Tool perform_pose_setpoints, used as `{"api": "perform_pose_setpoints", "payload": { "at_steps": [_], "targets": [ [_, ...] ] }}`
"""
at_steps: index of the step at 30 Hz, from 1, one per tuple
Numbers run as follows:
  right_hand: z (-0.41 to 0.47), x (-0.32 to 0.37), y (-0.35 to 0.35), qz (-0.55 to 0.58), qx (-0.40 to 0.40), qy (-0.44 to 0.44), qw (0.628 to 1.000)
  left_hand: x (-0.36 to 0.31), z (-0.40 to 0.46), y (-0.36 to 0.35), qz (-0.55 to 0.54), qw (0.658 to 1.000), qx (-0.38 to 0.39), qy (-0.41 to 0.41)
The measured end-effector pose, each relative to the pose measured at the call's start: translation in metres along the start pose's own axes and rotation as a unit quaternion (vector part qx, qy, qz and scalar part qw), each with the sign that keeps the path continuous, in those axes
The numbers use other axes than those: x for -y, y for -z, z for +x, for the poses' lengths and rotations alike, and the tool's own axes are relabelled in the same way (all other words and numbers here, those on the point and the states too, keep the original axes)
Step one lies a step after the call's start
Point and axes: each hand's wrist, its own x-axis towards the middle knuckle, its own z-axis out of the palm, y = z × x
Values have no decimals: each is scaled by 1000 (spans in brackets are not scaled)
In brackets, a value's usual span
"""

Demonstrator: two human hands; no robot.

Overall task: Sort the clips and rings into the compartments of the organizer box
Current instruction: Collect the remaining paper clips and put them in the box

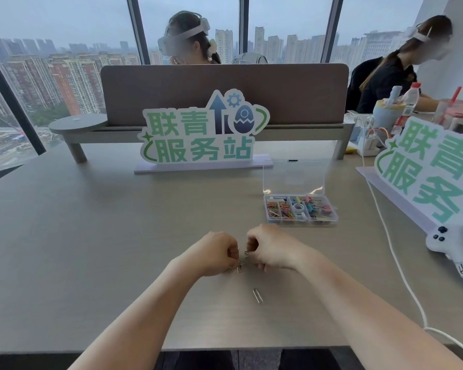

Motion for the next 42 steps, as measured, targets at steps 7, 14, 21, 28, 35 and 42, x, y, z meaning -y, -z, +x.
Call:
{"api": "perform_pose_setpoints", "payload": {
  "at_steps": [7, 14, 21, 28, 35, 42],
  "targets": [
    [14, -1, 0, -30, -14, 39, 999, 3, -6, 0, -51, 998, -28, 10],
    [25, 13, 3, -141, 34, 89, 985, 10, -17, 2, -127, 986, -83, 64],
    [32, 25, 4, -190, 82, 66, 976, 9, -20, -4, -129, 984, -90, 79],
    [30, 24, 3, -178, 111, 34, 977, 1, -21, -7, -130, 984, -85, 87],
    [5, 10, 21, -68, 67, -14, 995, -7, -18, -13, -126, 986, -80, 72],
    [-10, 6, 13, -45, 67, -45, 996, -8, -13, -13, -96, 990, -77, 66]
  ]
}}
